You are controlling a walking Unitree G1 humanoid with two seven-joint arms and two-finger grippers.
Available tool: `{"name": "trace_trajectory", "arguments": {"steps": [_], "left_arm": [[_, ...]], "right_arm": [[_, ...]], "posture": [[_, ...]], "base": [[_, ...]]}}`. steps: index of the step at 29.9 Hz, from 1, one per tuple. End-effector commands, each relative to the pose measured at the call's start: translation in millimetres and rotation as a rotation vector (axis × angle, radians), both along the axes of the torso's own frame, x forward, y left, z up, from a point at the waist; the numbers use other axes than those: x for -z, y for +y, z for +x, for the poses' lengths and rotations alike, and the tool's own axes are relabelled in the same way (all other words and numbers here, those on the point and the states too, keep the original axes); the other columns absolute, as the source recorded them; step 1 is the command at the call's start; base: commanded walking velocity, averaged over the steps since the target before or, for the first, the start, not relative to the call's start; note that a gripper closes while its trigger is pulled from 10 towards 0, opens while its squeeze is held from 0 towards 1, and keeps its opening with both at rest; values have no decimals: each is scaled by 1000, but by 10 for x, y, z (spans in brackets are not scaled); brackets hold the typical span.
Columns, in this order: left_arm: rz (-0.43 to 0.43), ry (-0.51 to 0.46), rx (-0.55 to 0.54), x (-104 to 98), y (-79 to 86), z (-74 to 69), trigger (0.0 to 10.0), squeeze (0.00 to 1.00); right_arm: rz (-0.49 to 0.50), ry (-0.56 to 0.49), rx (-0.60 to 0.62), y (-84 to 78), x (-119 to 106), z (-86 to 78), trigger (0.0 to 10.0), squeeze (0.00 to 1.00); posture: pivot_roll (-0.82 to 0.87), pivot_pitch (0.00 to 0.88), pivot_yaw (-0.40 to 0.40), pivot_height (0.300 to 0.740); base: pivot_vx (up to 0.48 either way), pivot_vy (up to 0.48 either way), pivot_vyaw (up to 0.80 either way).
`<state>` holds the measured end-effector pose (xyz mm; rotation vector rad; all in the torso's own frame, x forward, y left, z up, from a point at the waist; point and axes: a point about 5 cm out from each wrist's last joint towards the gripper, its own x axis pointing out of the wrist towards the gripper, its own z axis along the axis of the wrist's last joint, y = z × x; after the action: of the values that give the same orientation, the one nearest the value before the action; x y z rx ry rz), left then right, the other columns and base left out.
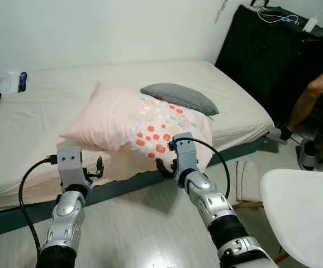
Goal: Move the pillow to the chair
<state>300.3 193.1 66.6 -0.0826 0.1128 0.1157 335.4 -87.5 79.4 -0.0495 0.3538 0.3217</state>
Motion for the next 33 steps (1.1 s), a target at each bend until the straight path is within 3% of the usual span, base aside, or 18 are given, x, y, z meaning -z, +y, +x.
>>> {"name": "trace_trajectory", "arguments": {"steps": [1,27,33], "left_arm": [[-2,6,-1,27,-13,-28,10000,0],[9,-8,9,-1,-32,-27,10000,0],[-1,-19,8,-9,-27,-32,10000,0]], "right_arm": [[4,-1,0,-7,24,-13,10000,0],[26,7,9,-18,39,-12,10000,0],[30,9,12,-14,44,-16,10000,0]], "posture": [[41,93,-105,712],[43,84,-106,712],[45,77,-103,712]], "base": [[0,0,613],[0,0,47],[370,0,0]]}}
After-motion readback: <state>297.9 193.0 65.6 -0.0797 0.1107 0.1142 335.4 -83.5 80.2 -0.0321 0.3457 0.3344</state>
